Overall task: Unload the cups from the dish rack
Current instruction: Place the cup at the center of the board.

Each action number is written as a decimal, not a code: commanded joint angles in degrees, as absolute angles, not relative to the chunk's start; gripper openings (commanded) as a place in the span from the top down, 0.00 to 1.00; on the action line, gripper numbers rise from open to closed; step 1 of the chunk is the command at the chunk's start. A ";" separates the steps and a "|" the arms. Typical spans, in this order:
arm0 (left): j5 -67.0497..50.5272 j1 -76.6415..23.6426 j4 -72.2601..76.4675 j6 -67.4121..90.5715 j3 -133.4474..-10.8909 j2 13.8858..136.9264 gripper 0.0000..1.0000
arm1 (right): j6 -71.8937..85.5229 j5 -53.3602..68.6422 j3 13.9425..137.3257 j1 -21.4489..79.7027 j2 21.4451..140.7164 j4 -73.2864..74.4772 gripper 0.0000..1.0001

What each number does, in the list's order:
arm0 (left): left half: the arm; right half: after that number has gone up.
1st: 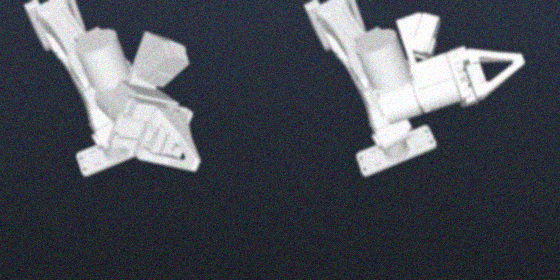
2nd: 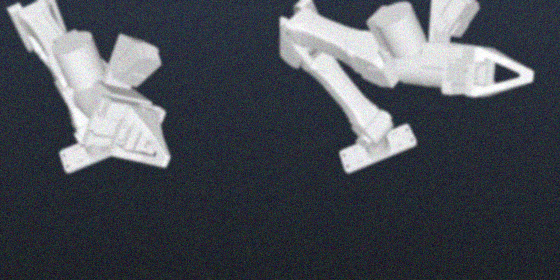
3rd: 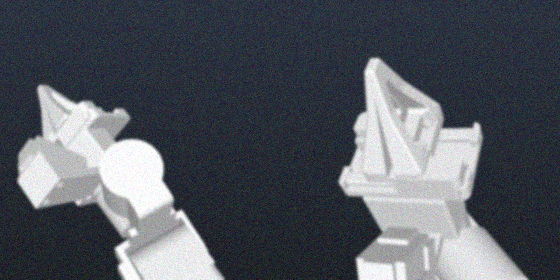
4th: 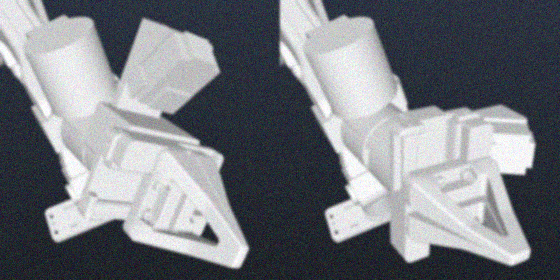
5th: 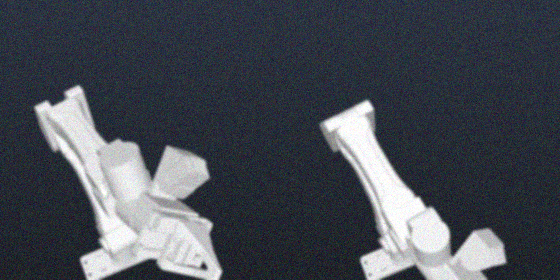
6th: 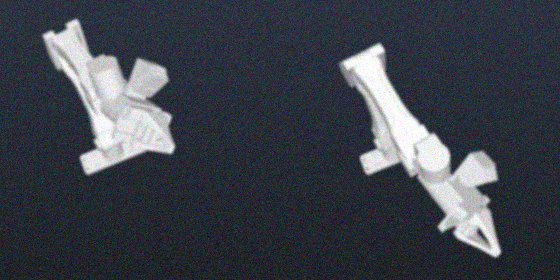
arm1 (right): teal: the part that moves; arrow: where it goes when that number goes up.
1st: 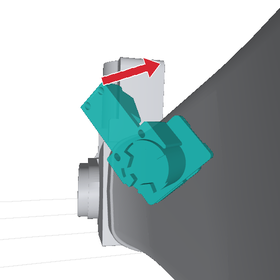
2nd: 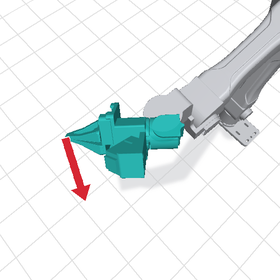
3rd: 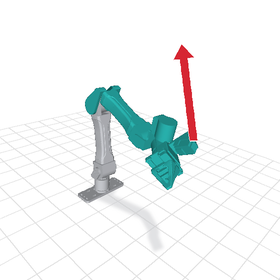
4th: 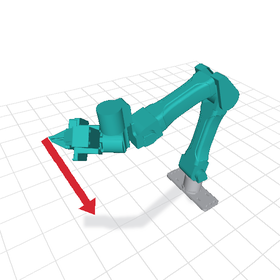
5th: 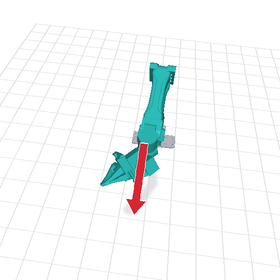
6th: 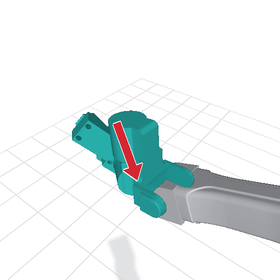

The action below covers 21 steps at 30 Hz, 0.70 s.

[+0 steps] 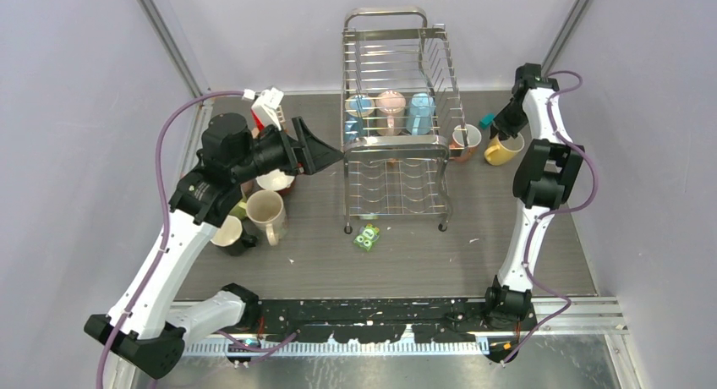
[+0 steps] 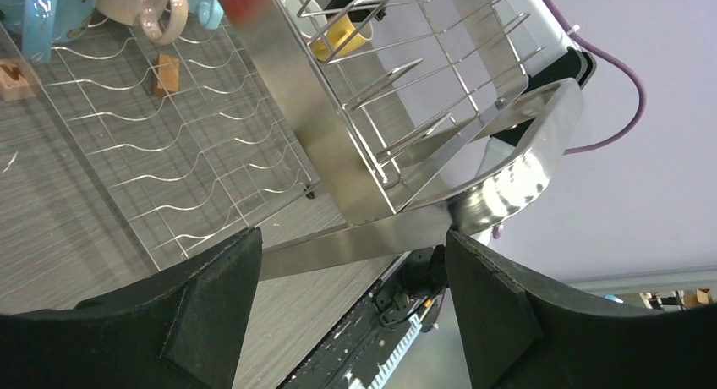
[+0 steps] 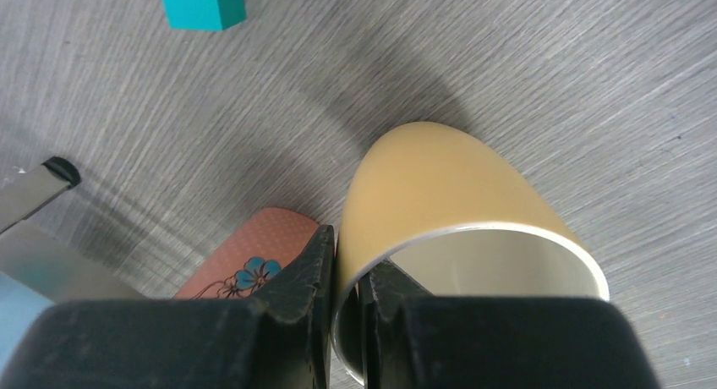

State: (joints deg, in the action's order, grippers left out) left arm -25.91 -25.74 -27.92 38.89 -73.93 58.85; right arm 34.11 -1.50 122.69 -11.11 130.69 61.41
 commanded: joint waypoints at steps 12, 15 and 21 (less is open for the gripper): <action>-24.59 -25.40 -25.14 38.85 -70.85 59.65 0.20 | 32.05 1.69 125.11 -10.17 128.98 62.15 0.38; -24.16 -25.40 -24.91 40.30 -69.66 59.32 0.20 | 31.84 1.44 124.04 -10.17 127.48 61.96 0.29; -20.65 -25.40 -25.49 40.93 -67.40 57.09 0.20 | 32.60 2.23 124.11 -10.18 124.49 62.07 0.21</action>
